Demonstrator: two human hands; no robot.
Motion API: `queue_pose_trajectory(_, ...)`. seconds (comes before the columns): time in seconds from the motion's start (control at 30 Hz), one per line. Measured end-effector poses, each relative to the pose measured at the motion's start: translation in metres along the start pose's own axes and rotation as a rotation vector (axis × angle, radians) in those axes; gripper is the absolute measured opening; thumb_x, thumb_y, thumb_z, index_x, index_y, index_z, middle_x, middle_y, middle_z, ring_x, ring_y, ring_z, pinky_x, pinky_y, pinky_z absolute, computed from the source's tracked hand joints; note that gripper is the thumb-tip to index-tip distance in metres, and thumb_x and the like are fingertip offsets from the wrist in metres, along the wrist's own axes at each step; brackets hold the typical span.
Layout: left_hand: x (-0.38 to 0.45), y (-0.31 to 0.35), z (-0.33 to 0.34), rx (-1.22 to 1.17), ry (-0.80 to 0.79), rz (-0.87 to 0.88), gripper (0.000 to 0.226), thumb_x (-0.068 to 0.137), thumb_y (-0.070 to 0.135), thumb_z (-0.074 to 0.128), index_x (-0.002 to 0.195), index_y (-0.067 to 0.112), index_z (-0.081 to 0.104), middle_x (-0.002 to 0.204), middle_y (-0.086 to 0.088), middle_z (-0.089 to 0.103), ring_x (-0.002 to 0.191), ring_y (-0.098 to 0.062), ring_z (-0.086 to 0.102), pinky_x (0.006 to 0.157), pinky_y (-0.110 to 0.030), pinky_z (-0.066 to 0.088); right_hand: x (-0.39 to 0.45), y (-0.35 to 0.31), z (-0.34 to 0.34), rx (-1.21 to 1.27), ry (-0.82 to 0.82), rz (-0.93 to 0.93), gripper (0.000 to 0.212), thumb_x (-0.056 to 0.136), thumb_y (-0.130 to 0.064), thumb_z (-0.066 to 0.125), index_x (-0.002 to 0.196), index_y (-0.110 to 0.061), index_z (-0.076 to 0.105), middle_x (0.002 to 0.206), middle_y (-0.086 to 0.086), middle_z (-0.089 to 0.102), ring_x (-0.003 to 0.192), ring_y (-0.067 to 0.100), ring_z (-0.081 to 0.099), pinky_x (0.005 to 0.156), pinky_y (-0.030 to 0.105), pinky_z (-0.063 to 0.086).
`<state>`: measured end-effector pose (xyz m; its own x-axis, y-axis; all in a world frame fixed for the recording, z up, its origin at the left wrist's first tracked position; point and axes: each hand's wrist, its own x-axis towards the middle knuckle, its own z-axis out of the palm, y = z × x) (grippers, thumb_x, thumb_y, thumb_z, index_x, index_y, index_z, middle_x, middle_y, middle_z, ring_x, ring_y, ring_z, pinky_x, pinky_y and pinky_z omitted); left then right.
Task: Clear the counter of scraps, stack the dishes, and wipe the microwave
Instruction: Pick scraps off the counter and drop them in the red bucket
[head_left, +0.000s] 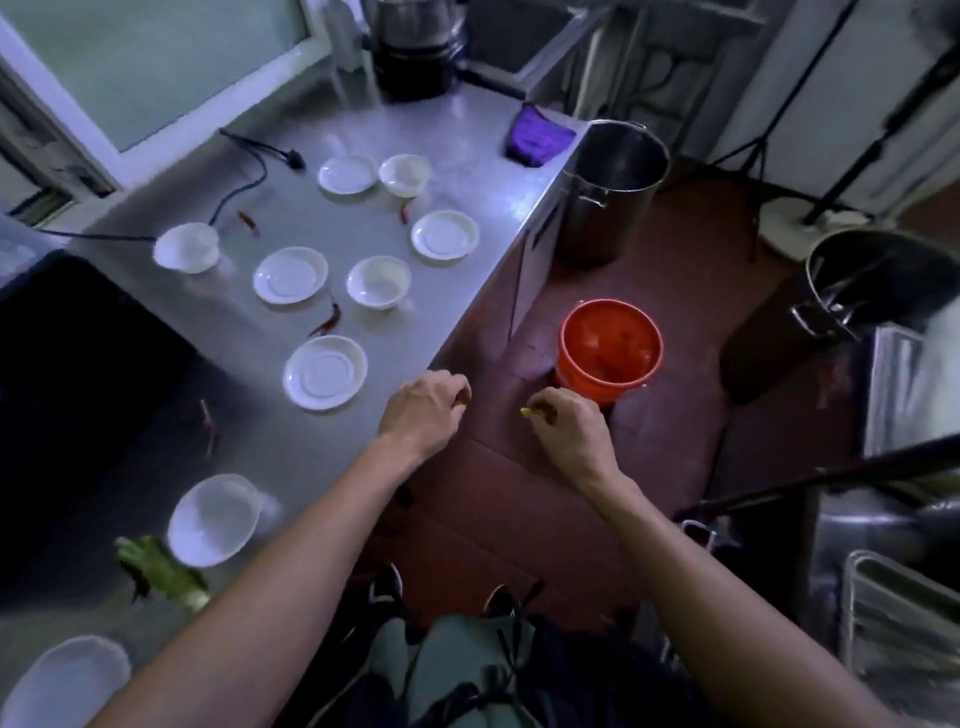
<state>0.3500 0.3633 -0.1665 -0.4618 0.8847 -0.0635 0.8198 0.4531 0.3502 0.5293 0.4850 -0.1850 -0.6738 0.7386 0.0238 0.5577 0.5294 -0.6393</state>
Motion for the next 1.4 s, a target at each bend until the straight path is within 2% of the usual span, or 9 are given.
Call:
queue_pose_trajectory(0.3,0.073,0.056,0.034,-0.007,-0.091,0.206,0.008,0.090,0.024,0.062,0.096,0.021,0.067,0.093,-0.002,0.064,0.094,-0.027,0.061,0.080,-0.041,0.051,0.012,0.066,-0.031,-0.033,0.070,0.218,0.006,0.085,-0.022,0.074,0.091,-0.019,0.074,0.089,0.001,0.071,0.084,0.023,0.066,0.073,0.041,0.053)
queue_pose_trajectory(0.43,0.117,0.056,0.050,-0.060,-0.118,0.221,0.008,0.090,0.023,0.062,0.095,0.020,0.069,0.091,-0.002,0.066,0.092,-0.027,0.062,0.078,-0.039,0.051,0.044,0.083,-0.033,-0.059,0.064,0.276,0.007,0.084,-0.021,0.074,0.091,-0.021,0.074,0.089,0.000,0.071,0.083,0.024,0.066,0.072,0.042,0.054)
queue_pose_trajectory(0.63,0.195,0.047,0.065,-0.122,-0.189,0.223,0.012,0.090,0.025,0.064,0.101,0.023,0.068,0.098,-0.002,0.068,0.096,-0.026,0.063,0.084,-0.039,0.052,0.111,0.094,-0.036,-0.100,0.038,0.314,0.005,0.086,-0.022,0.075,0.090,-0.022,0.072,0.089,-0.003,0.071,0.082,0.019,0.066,0.069,0.041,0.055)
queue_pose_trajectory(0.9,0.283,0.048,0.058,-0.158,-0.213,0.285,0.011,0.089,0.025,0.066,0.100,0.023,0.067,0.099,-0.001,0.069,0.094,-0.024,0.064,0.083,-0.041,0.055,0.189,0.097,-0.051,-0.142,0.047,0.338,0.005,0.088,-0.020,0.070,0.093,-0.019,0.072,0.091,0.000,0.070,0.083,0.022,0.066,0.072,0.044,0.055)
queue_pose_trajectory(1.17,0.343,0.054,0.064,-0.108,-0.249,0.310,0.009,0.090,0.025,0.065,0.099,0.025,0.067,0.099,0.000,0.068,0.095,-0.024,0.063,0.082,-0.038,0.053,0.236,0.123,-0.059,-0.099,0.031,0.373,0.009,0.090,-0.020,0.069,0.098,-0.017,0.072,0.097,0.001,0.070,0.090,0.021,0.066,0.078,0.044,0.056)
queue_pose_trajectory(1.4,0.399,0.094,0.088,-0.030,-0.303,0.365,0.010,0.090,0.025,0.062,0.098,0.025,0.067,0.097,0.002,0.067,0.095,-0.024,0.062,0.077,-0.036,0.050,0.266,0.182,-0.077,-0.020,0.041,0.479,0.009,0.090,-0.022,0.068,0.096,-0.017,0.072,0.097,0.001,0.071,0.091,0.022,0.065,0.079,0.043,0.055)
